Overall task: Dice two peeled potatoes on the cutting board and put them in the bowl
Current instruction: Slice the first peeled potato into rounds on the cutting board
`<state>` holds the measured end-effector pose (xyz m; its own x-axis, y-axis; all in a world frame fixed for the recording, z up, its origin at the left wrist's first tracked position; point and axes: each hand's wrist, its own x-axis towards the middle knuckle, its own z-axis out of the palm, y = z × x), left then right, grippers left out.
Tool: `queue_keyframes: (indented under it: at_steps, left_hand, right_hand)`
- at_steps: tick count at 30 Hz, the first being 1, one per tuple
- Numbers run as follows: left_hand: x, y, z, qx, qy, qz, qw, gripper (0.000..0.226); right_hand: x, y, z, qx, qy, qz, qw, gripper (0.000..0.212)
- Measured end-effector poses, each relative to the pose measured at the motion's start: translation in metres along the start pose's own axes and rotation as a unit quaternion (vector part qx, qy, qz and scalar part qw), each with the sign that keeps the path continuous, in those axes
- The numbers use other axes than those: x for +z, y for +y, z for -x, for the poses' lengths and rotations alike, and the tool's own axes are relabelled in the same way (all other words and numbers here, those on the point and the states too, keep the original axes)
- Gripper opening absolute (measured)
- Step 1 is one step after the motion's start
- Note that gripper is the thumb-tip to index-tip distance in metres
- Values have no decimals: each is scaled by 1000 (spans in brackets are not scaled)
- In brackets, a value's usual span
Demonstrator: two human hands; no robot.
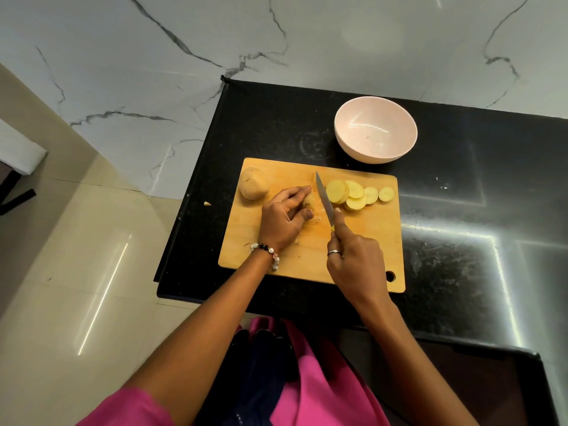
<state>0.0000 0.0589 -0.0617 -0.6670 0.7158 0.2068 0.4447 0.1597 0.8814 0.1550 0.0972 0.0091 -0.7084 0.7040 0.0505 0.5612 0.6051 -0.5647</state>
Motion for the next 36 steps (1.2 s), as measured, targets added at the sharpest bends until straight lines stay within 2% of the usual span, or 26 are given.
queue_keyframes:
  at_steps: [4,17,24,36]
  left_hand:
    - [1,0,0,-10,17,11,1000,50]
    - [0,1,-1,1,31,10,999,47]
    - [1,0,0,15,50,-2,999,38]
    - [1,-1,-1,8,62,8,998,37]
  right_hand:
    - [3,-9,5,23,-58,39,997,56]
    - [6,-22,3,33,-99,148,984,62]
    - [17,-35,-15,11,-70,217,974,60]
    - [26,-36,-10,-1,-76,231,970,58]
